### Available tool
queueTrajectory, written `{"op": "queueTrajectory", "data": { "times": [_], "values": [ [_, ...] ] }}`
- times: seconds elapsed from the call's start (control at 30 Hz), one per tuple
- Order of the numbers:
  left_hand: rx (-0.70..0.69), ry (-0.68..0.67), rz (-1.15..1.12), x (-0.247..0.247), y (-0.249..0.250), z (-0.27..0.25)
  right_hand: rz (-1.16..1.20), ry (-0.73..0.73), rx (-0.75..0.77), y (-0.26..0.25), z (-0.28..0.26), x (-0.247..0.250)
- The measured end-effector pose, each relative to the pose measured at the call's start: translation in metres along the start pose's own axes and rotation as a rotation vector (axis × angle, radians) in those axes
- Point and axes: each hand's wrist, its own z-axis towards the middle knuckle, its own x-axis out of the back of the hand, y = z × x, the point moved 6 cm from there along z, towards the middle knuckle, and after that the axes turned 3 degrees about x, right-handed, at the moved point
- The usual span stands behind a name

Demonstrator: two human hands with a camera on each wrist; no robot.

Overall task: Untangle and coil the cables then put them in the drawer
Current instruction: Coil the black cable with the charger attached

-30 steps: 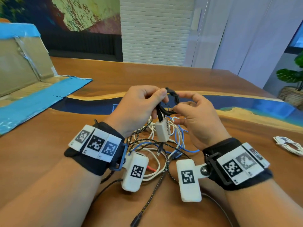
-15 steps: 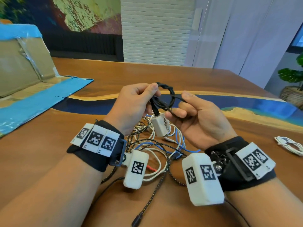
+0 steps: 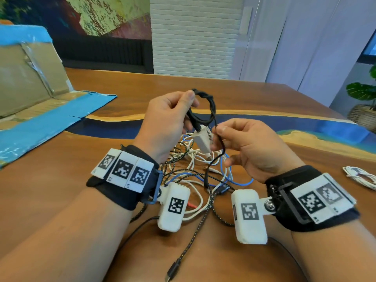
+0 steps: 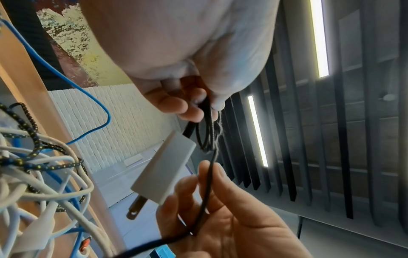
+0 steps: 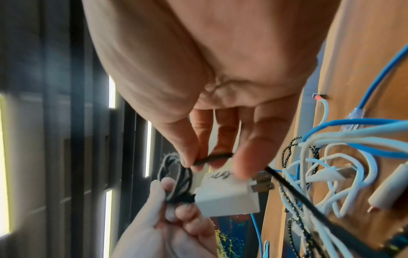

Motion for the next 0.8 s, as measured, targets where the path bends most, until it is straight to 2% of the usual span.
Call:
{"op": "queueTrajectory", "data": {
  "times": [0.07,0.13,0.3,0.37,0.43,0.5,0.7,0.8],
  "values": [
    [-0.009,-0.01,-0.006,0.0,0.003,-0.001,-0.16,0.076,0.053,0.0,0.002,0.003],
    [-0.022,-0.026,-0.01,-0.002,0.006,-0.003,-0.213,0.135,0.096,-0.003,0.003,0.003],
    [-0.066,-0.08,0.001,-0.013,0.009,-0.006,0.049,0.197,0.081,0.001,0.001,-0.008],
    [-0.063,-0.094,-0.003,-0.014,0.008,-0.007,0.232,0.213,0.045,0.004,0.001,-0.011],
    [-0.058,-0.12,-0.006,-0.015,0.008,-0.008,0.448,0.194,0.005,0.004,0.002,-0.013],
    [-0.064,-0.154,0.009,-0.018,0.009,-0.009,0.568,0.161,-0.016,0.003,0.002,-0.014],
    [-0.075,-0.265,0.095,-0.026,0.007,-0.012,0.679,0.191,-0.047,0.015,0.007,-0.013],
    [-0.045,-0.275,0.078,-0.027,0.004,-0.011,0.637,0.243,-0.056,0.017,0.007,-0.009]
  ]
}}
